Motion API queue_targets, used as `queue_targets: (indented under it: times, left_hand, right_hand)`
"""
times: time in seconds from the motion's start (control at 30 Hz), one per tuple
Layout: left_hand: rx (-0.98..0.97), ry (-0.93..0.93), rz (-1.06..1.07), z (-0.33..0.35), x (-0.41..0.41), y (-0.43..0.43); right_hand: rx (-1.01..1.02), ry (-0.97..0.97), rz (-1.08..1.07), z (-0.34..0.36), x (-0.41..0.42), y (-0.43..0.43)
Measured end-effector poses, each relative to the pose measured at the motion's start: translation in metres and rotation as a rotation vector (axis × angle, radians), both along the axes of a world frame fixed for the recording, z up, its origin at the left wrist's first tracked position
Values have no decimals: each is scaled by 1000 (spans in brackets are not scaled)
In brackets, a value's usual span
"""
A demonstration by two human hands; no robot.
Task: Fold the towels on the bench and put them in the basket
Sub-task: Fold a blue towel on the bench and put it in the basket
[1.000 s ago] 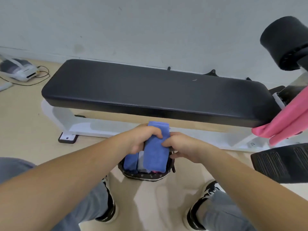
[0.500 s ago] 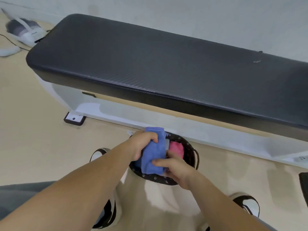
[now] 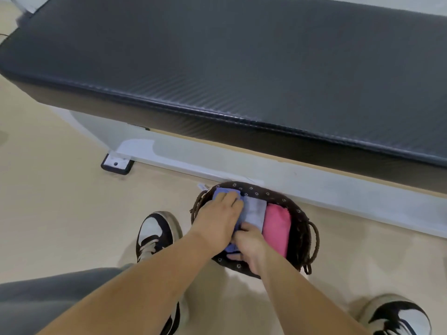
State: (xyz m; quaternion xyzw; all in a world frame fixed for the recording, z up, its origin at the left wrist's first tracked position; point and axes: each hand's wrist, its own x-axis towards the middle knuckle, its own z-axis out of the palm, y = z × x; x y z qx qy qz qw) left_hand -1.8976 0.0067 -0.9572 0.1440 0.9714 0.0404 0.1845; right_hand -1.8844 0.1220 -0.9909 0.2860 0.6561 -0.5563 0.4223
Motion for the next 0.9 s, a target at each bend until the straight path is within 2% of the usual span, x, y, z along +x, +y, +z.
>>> queue_targets:
  times: [0.07, 0.13, 0.27, 0.33, 0.43, 0.57, 0.7, 0.9]
  left_hand:
    - [-17, -125, -61, -8, 5, 2]
    - [2, -176, -1, -11, 10, 3]
    - [225, 73, 16, -4, 15, 4]
    - [244, 204, -60, -4, 17, 4]
    - [197, 229, -131, 1, 17, 5]
    - [61, 59, -58, 2, 14, -4]
    - [-116, -192, -89, 3, 10, -8]
    - [-113, -320, -1, 9, -1, 10]
  right_hand:
    - [12, 35, 94, 3, 1, 4]
    - [-13, 47, 105, 4, 0, 10]
    - [-104, 10, 31, -1, 2, 26]
    - [-179, 13, -42, -2, 7, 32]
    - [-236, 28, -97, -4, 13, 30]
    - [-202, 45, -62, -6, 12, 7]
    - [-100, 36, 59, -11, 10, -5]
    - [-27, 94, 12, -15, 1, 8]
